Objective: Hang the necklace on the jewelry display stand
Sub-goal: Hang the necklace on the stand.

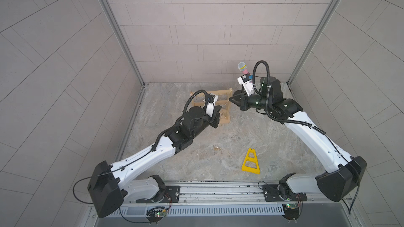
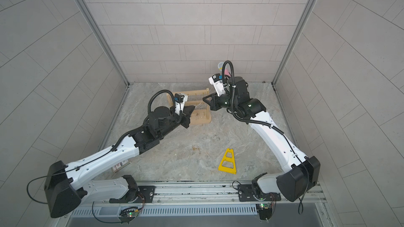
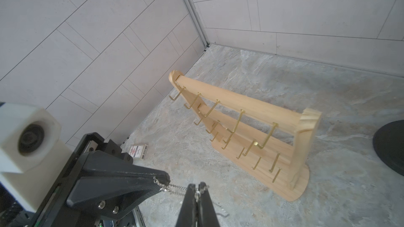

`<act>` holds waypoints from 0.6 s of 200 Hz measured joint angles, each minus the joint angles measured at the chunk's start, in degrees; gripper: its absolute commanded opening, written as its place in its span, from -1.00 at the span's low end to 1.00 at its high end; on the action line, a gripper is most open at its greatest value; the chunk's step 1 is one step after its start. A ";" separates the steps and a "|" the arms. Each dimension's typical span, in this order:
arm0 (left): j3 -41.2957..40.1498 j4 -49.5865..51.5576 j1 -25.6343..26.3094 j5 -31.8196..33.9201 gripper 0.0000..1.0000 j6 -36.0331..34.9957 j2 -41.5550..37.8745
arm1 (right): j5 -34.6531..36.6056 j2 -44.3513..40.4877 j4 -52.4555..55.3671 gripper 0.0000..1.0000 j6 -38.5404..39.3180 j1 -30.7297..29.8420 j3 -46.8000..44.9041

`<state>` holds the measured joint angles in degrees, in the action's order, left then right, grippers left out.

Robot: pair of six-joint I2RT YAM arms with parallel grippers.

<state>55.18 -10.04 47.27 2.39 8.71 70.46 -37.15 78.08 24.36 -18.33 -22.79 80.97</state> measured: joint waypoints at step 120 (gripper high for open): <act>5.44 -3.52 -0.37 0.87 -1.00 -1.38 10.84 | -2.40 6.86 -0.17 -0.92 1.81 4.81 2.51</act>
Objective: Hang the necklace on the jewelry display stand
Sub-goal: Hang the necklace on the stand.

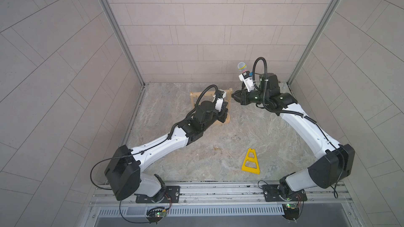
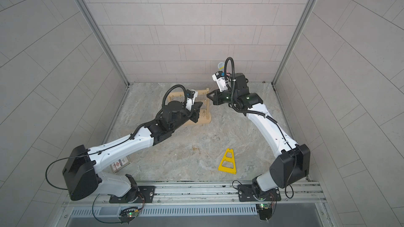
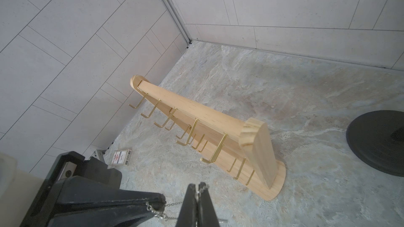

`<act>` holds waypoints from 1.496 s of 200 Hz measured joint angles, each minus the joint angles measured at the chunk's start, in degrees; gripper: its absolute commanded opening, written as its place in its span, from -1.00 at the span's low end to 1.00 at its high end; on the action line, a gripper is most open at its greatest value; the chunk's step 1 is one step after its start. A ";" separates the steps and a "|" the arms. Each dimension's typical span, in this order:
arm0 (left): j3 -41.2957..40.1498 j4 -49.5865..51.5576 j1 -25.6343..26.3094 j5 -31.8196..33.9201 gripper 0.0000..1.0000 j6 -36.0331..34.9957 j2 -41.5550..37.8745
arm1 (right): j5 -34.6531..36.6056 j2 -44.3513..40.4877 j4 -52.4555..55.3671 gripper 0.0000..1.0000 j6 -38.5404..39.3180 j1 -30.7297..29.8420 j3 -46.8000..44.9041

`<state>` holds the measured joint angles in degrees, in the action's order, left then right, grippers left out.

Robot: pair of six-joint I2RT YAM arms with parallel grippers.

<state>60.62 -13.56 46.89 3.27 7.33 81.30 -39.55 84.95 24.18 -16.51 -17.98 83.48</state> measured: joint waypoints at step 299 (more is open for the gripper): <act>-1.27 -3.98 -2.38 1.51 -1.00 -1.84 5.84 | -5.16 7.34 -3.43 -0.80 -0.09 2.29 2.78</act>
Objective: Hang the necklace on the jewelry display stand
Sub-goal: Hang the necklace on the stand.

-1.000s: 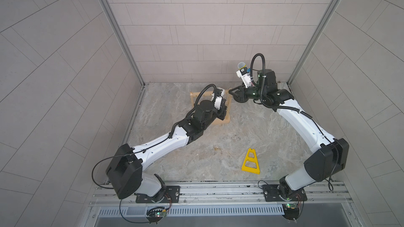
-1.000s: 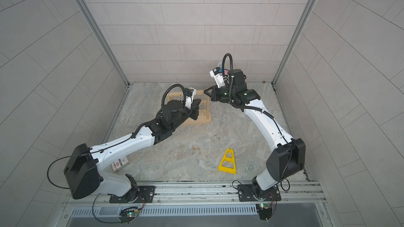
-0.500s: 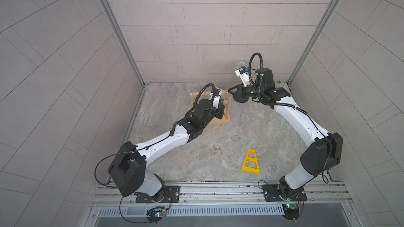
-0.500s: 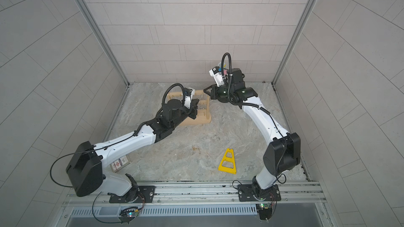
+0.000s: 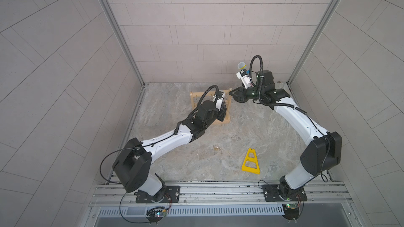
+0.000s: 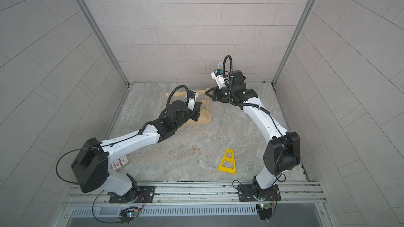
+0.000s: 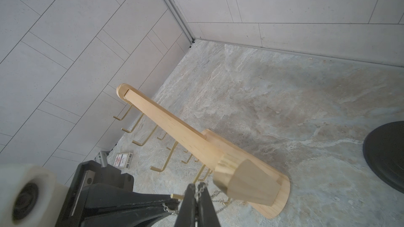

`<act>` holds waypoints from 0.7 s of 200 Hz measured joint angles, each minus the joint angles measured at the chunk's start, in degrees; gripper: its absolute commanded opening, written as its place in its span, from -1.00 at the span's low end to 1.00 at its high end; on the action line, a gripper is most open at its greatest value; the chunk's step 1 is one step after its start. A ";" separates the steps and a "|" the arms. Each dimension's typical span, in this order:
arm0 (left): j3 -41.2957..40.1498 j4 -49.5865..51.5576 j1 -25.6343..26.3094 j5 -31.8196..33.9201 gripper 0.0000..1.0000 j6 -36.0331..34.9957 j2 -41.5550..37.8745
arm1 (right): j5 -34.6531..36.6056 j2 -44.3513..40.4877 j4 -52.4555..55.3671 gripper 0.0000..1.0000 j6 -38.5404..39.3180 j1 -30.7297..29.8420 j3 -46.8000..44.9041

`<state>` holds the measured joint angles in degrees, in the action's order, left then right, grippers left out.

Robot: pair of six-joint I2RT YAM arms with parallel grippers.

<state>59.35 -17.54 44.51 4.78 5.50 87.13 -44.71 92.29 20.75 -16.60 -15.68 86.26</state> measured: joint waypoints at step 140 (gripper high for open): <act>0.22 0.59 0.04 5.03 -1.00 -1.55 5.25 | -0.26 -0.07 -1.46 -0.63 -0.17 0.00 -2.91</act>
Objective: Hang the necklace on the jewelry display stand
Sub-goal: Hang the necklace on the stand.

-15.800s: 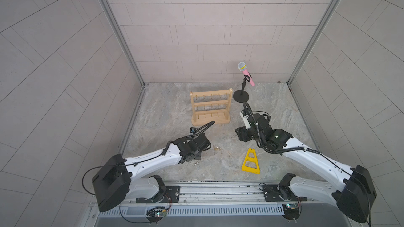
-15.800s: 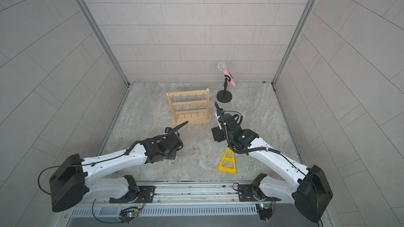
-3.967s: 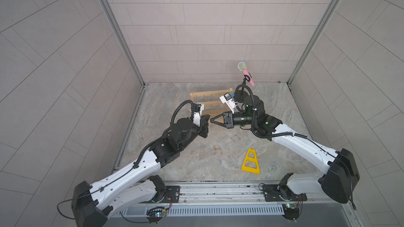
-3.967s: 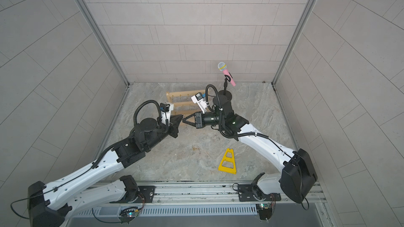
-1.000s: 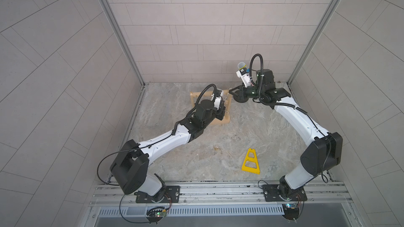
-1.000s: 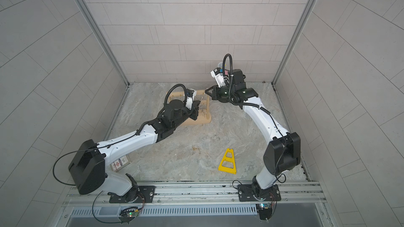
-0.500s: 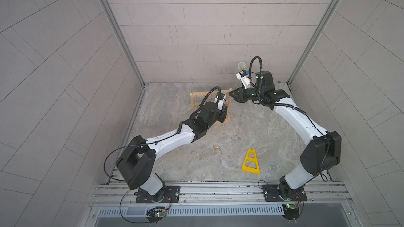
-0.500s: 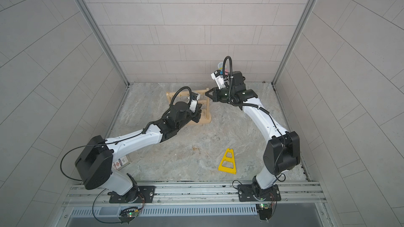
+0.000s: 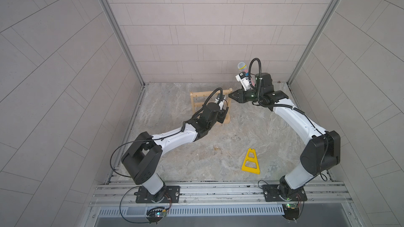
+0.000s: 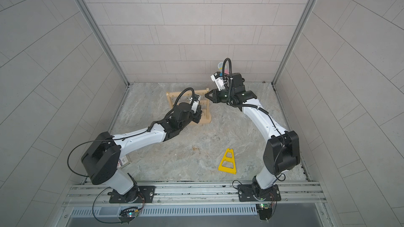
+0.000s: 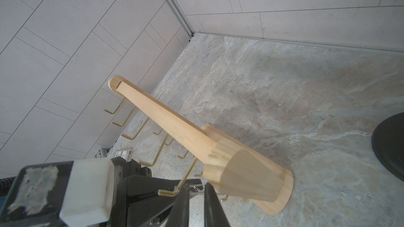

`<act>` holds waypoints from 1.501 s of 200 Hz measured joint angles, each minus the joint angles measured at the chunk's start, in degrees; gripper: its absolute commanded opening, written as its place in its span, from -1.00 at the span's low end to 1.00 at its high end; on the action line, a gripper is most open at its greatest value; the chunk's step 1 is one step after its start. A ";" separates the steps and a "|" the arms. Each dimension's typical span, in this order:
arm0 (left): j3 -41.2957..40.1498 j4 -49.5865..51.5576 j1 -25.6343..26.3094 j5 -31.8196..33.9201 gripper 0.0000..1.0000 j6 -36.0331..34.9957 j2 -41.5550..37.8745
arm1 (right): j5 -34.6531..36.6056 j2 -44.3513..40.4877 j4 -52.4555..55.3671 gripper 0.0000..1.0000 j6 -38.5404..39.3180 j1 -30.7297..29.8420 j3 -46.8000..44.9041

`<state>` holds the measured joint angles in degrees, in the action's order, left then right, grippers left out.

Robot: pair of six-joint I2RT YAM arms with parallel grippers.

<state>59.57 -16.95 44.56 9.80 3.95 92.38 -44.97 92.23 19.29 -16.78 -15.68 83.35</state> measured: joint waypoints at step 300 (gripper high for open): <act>0.00 0.11 0.00 -0.74 -1.00 -1.31 0.09 | 1.86 -2.08 -26.95 -0.47 -5.09 -2.75 -20.35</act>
<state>59.57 -16.84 44.56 9.06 2.63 92.47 -43.11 90.15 -7.66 -21.87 -18.44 63.00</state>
